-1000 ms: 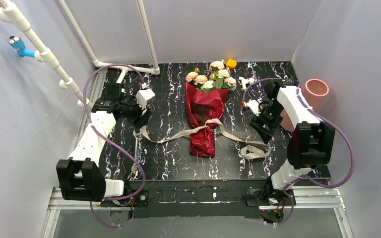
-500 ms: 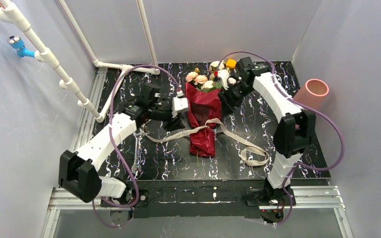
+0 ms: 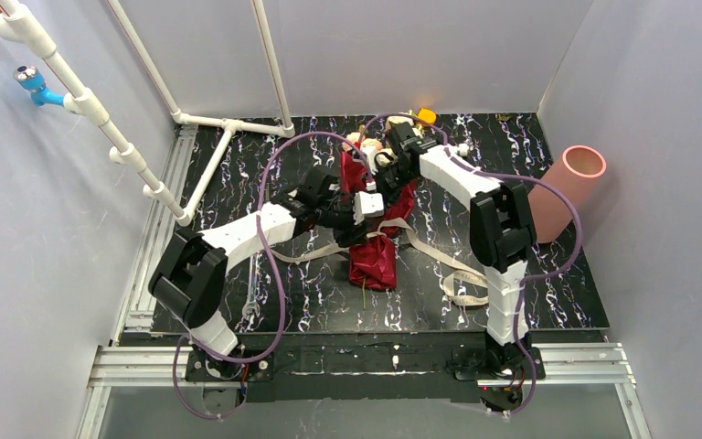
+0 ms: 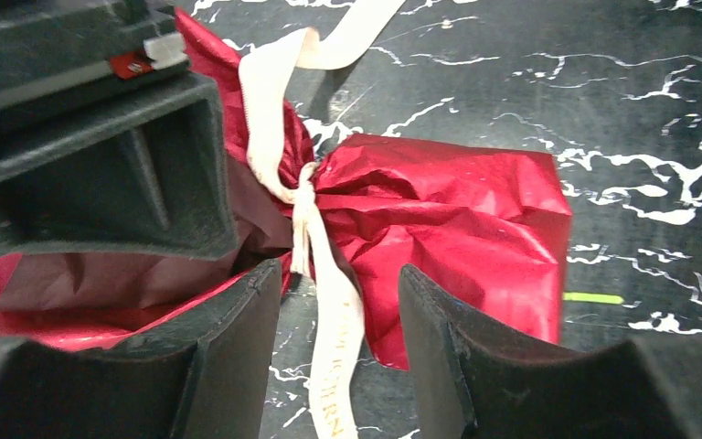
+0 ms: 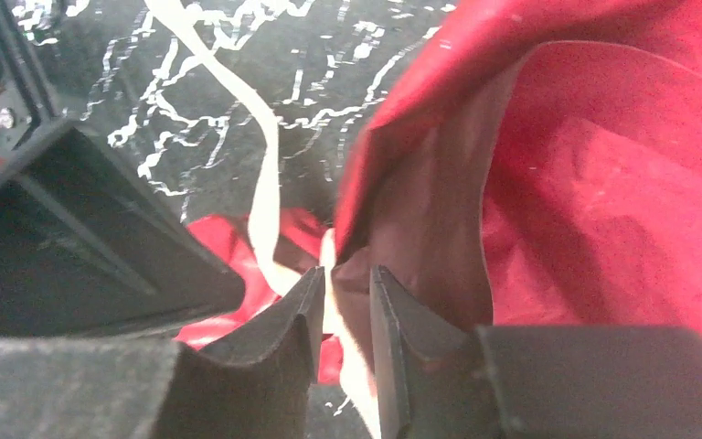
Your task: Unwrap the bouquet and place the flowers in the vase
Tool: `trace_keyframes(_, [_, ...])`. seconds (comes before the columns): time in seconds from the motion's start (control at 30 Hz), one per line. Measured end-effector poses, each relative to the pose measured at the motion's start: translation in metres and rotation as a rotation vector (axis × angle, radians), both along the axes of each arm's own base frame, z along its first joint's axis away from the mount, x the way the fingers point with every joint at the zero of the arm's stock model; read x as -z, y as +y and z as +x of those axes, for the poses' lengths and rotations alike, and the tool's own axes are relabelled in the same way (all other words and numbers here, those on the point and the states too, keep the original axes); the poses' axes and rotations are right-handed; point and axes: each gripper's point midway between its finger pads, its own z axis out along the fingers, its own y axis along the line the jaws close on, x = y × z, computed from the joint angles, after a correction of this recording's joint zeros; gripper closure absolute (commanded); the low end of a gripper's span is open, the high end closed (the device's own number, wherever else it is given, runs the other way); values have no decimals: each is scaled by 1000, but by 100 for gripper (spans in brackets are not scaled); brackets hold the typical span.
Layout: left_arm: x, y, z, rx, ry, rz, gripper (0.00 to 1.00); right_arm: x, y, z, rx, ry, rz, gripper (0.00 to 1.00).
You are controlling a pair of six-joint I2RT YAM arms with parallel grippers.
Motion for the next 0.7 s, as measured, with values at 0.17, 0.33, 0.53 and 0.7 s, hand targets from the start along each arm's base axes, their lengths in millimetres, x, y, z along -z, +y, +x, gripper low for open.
trace_keyframes(0.17, [10,0,10,-25,-33,15,55,35,-6,6,27,60,-42,75])
trace_keyframes(0.33, [18,1,13,-30,-45,34,57,58,-11,-4,52,122,-60,79])
trace_keyframes(0.53, [42,3,10,-33,-18,72,58,67,-6,-10,87,167,-23,89])
trace_keyframes(0.7, [58,16,3,-39,12,151,100,66,9,-18,91,187,-12,99])
